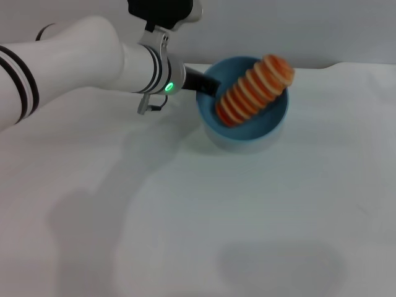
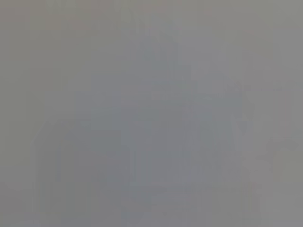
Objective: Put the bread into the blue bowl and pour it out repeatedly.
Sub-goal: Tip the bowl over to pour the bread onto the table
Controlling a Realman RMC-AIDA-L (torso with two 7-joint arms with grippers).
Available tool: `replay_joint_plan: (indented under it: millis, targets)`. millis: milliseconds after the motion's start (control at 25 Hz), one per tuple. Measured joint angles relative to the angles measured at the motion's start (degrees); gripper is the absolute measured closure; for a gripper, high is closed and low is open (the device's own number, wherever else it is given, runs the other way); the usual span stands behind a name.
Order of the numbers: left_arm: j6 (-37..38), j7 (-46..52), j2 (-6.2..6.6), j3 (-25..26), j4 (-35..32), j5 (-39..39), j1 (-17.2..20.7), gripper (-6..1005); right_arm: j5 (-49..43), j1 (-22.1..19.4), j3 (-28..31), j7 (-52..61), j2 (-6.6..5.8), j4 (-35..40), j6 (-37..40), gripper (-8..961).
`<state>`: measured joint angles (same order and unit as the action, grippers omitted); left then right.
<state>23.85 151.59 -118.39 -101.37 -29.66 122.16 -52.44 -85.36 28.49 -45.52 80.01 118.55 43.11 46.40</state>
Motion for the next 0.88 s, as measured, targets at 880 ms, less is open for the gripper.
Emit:
replay_joint_plan:
  millis: [880]
  targets:
    - [-22.86, 4.42, -0.73, -20.29, -0.99, -0.44, -5.58, 999, 35.29, -16.57, 6.75, -34.32, 0.2, -23.67, 20.24, 217]
